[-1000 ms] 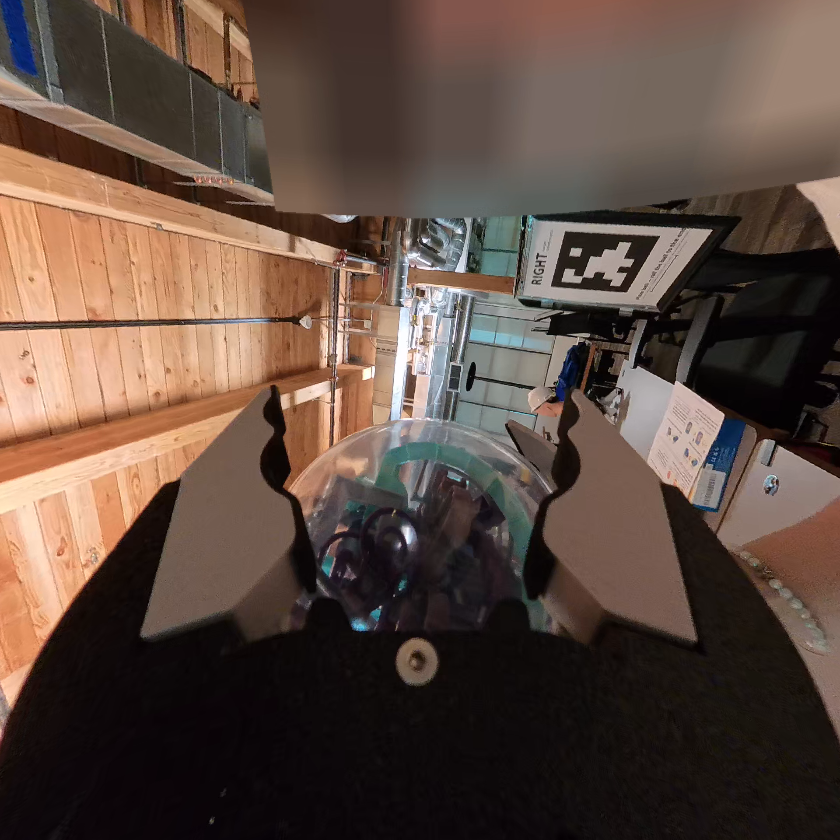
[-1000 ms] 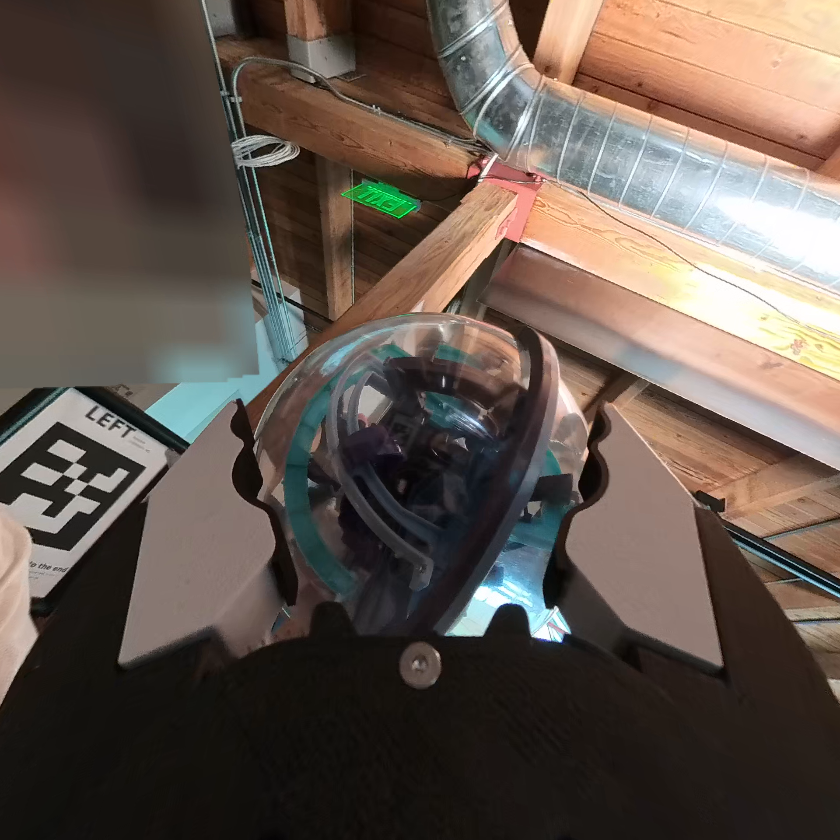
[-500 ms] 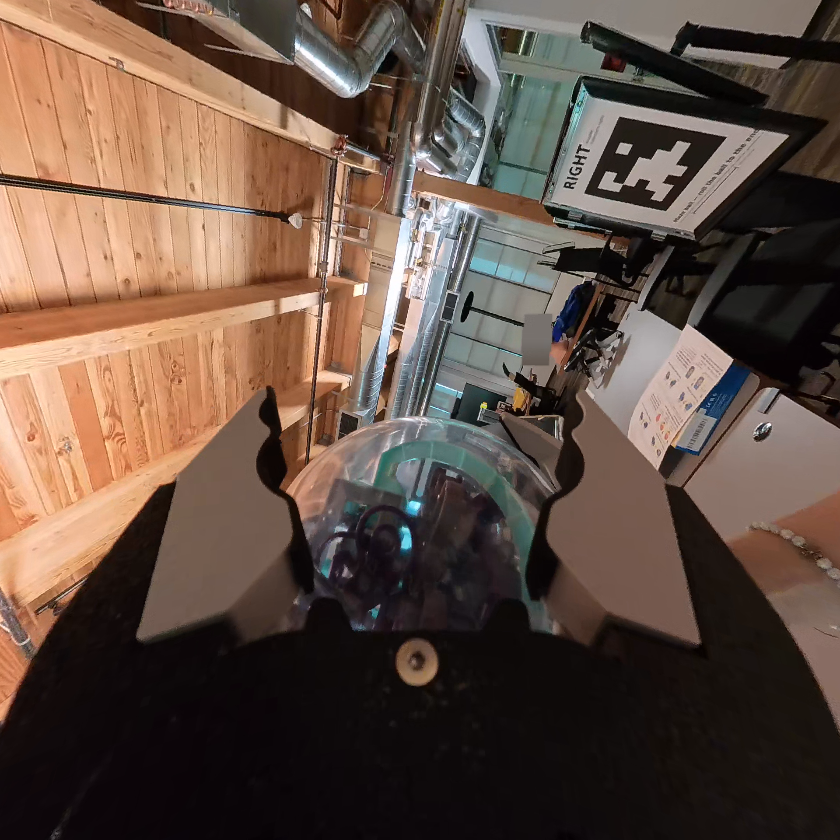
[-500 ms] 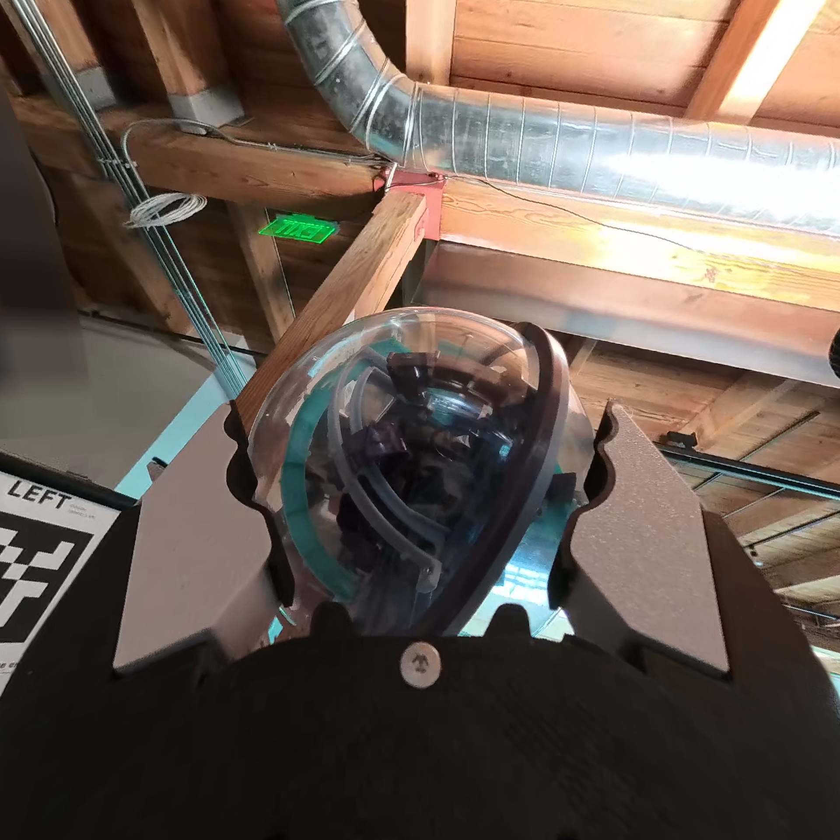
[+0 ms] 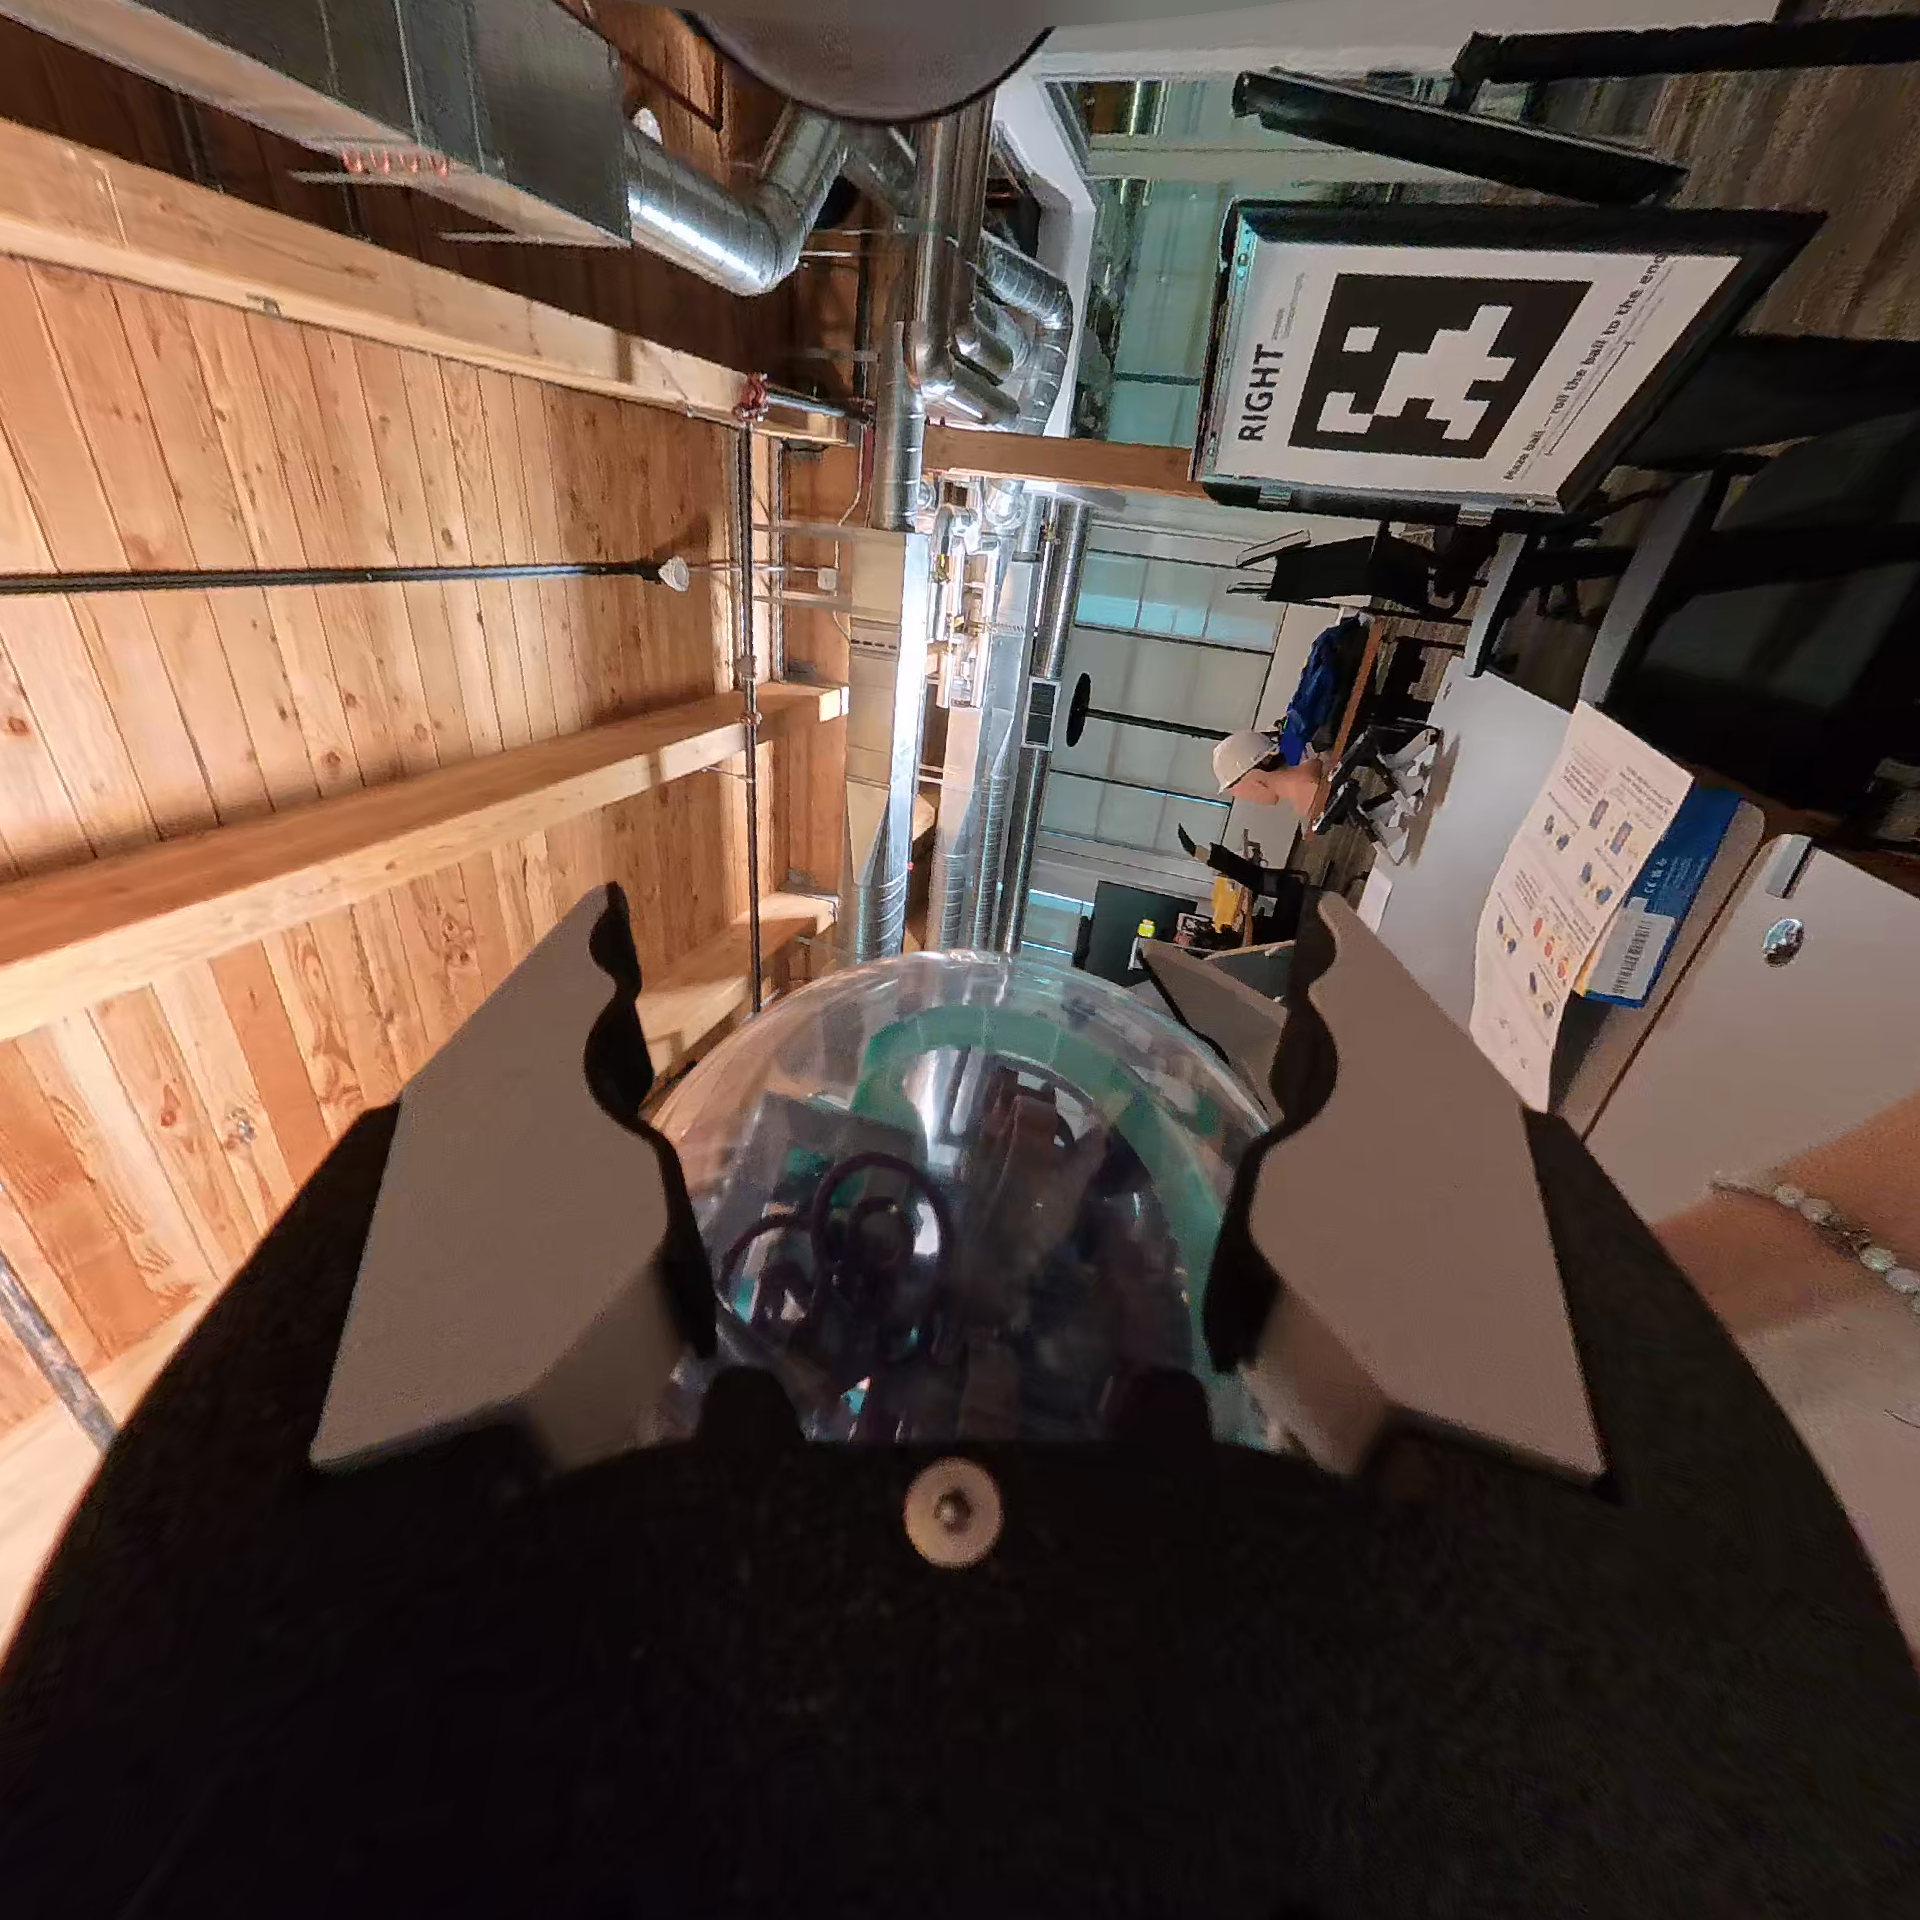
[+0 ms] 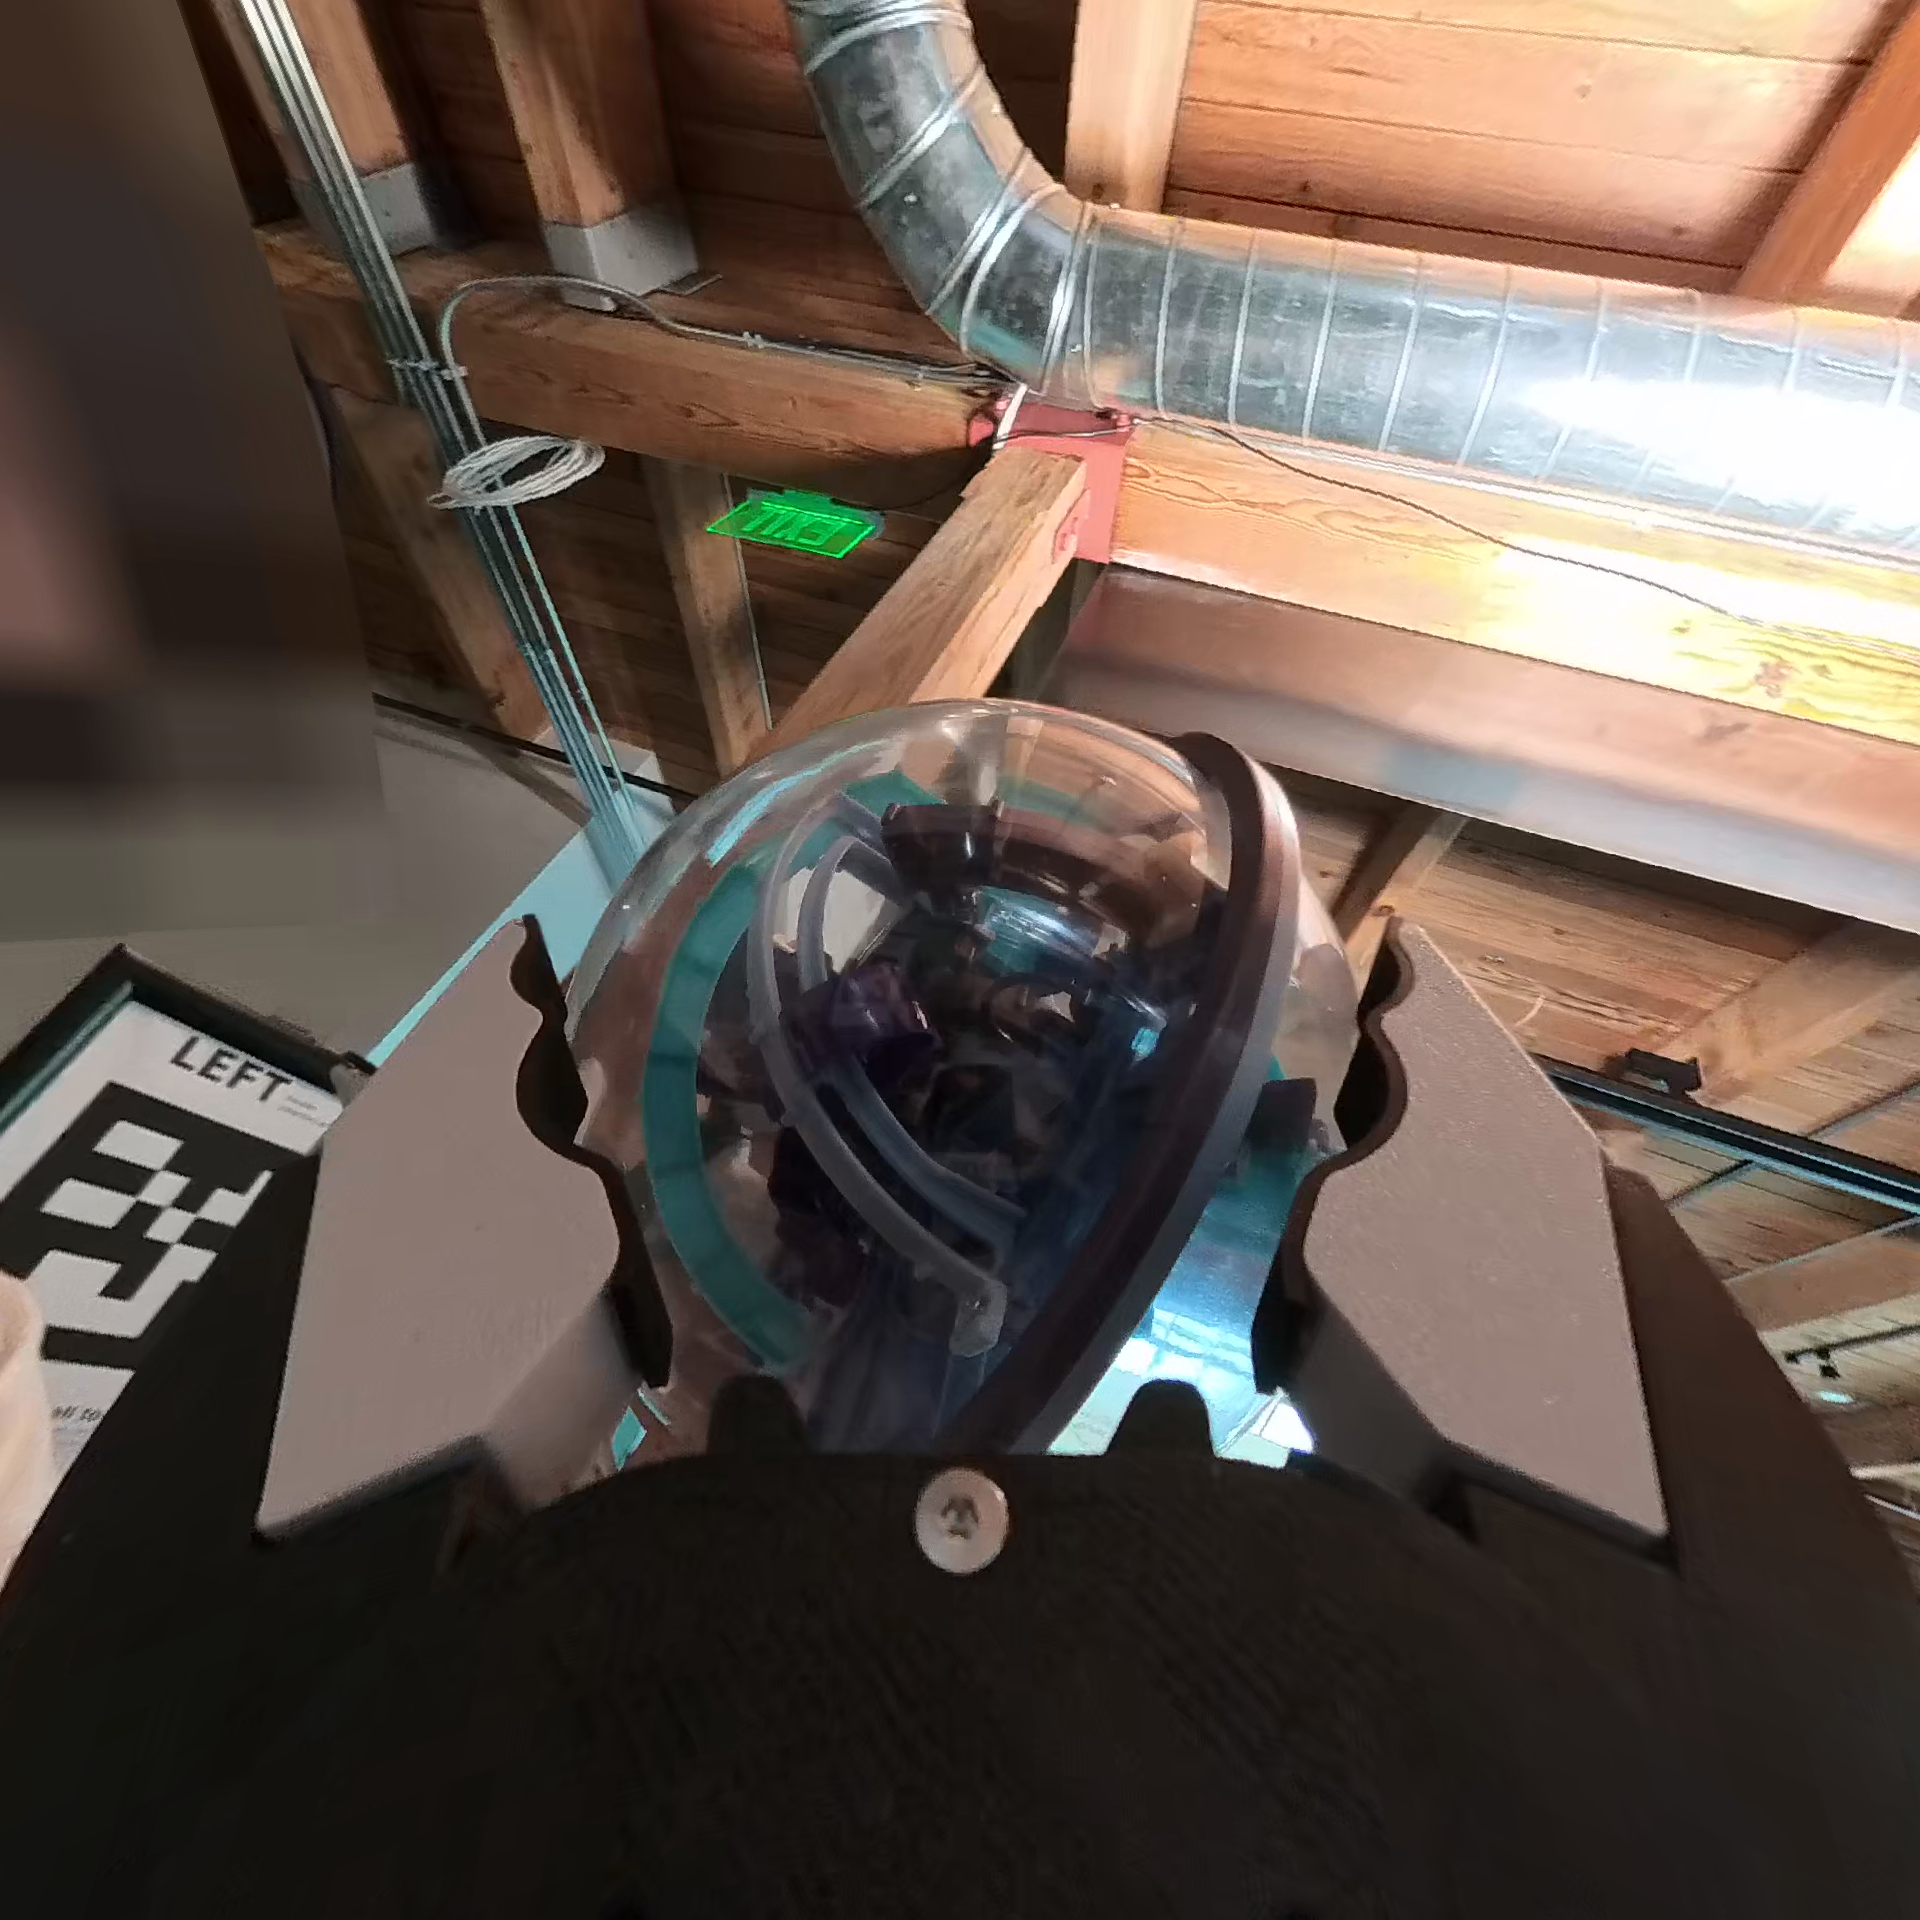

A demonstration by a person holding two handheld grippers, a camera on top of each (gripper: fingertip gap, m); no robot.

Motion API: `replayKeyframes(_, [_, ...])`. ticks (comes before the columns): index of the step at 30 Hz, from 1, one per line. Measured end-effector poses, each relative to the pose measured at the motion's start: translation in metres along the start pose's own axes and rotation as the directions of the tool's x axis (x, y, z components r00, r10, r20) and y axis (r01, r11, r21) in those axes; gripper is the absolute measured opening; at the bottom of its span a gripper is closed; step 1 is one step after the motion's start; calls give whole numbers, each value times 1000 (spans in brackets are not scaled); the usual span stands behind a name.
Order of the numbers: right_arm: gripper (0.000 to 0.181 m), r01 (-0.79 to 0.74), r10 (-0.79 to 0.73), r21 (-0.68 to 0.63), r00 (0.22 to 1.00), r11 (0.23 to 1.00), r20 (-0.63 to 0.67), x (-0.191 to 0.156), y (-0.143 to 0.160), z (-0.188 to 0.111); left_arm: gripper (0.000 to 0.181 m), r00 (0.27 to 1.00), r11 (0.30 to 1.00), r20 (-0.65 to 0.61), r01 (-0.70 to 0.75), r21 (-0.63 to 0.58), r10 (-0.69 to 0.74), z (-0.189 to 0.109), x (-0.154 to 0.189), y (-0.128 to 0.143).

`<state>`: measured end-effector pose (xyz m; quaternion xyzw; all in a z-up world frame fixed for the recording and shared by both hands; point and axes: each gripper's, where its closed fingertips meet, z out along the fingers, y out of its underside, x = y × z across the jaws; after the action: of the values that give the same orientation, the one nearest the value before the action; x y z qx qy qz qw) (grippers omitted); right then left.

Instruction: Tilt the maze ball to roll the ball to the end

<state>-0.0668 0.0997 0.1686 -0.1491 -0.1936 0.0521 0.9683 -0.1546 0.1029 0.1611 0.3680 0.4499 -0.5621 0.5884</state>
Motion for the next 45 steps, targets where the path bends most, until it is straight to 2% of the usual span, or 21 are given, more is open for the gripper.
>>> replayKeyframes(10, [147,83,-84,21,990,996,111,-31,-16,16,120,994,993,-37,-103,61,105,9,7,-33])
replayKeyframes(15, [147,-9,6,106,1000,994,28,-25,-15,0,121,991,998,-123,-58,-19,55,15,17,-24])
replayKeyframes(18, [147,0,-8,152,999,988,54,-38,-16,-13,121,982,995,-167,-91,-37,84,17,35,-30])
replayKeyframes(19, [148,16,-28,163,997,986,70,-35,-14,-15,122,983,994,-161,-99,-45,91,18,34,-22])
replayKeyframes(20, [148,-17,12,182,1000,983,29,-10,-12,-19,121,991,996,-125,-48,-74,38,18,21,2])
replayKeyframes(22, [147,-151,187,216,970,965,-156,62,8,-39,123,989,973,-40,133,-190,-143,12,-6,72])
replayKeyframes(23, [147,-177,222,218,954,960,-204,76,19,-49,122,981,957,-31,177,-230,-189,8,-6,89])
replayKeyframes(26, [147,-193,241,248,954,949,-180,66,24,-65,122,983,959,-84,137,-248,-162,3,16,87])
replayKeyframes(29, [146,-208,262,241,940,948,-217,75,34,-73,123,979,950,-41,183,-252,-199,-6,15,98])
replayKeyframes(33, [145,-172,212,200,957,965,-197,65,32,-68,121,982,966,-46,171,-195,-183,-10,16,86])
replayKeyframes(39, [146,-132,153,164,981,978,-120,43,18,-54,124,996,988,-46,75,-133,-82,-3,21,59])
replayKeyframes(45, [146,-68,76,134,996,989,-54,16,3,-33,123,999,998,-46,14,-58,-17,2,18,26])
